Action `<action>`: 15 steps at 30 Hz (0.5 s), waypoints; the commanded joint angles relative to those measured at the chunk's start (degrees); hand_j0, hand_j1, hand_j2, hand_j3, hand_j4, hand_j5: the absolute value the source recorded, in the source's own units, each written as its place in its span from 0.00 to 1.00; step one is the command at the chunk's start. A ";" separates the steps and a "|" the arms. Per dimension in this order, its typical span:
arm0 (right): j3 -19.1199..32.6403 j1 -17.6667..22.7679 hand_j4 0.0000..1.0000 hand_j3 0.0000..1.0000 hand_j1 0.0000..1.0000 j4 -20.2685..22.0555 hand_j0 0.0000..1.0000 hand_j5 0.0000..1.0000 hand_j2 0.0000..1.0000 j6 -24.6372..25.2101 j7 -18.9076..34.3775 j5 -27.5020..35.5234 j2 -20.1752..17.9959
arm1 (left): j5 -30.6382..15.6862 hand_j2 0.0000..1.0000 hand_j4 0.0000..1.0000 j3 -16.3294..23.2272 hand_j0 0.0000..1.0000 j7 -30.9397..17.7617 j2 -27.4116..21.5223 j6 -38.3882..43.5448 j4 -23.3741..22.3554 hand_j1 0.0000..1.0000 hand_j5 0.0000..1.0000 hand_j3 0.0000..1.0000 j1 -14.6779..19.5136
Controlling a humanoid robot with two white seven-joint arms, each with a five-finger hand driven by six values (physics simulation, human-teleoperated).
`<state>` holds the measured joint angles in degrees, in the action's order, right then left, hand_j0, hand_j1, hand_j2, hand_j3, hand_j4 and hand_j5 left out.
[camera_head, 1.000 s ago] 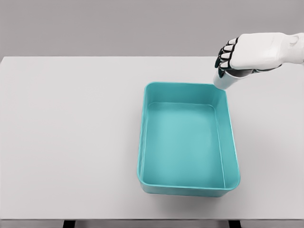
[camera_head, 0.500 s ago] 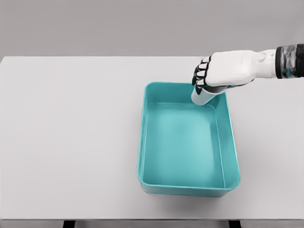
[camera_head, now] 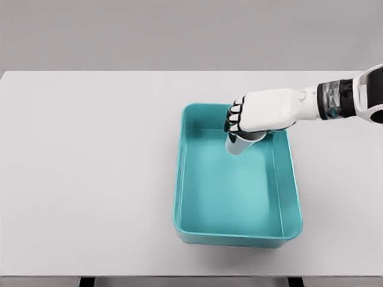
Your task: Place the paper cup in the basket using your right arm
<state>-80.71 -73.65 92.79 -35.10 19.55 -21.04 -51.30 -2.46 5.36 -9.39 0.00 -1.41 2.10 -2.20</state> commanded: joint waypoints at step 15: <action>-0.06 2.55 0.86 0.86 0.86 -0.59 0.86 0.86 0.86 0.10 0.32 -0.06 1.29 | 0.00 1.00 1.00 0.00 1.00 -0.01 0.00 0.00 0.01 1.00 1.00 1.00 0.00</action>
<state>-80.84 -71.10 92.31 -35.09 19.89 -21.37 -50.01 -2.45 5.36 -9.39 0.00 -1.41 2.10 -2.20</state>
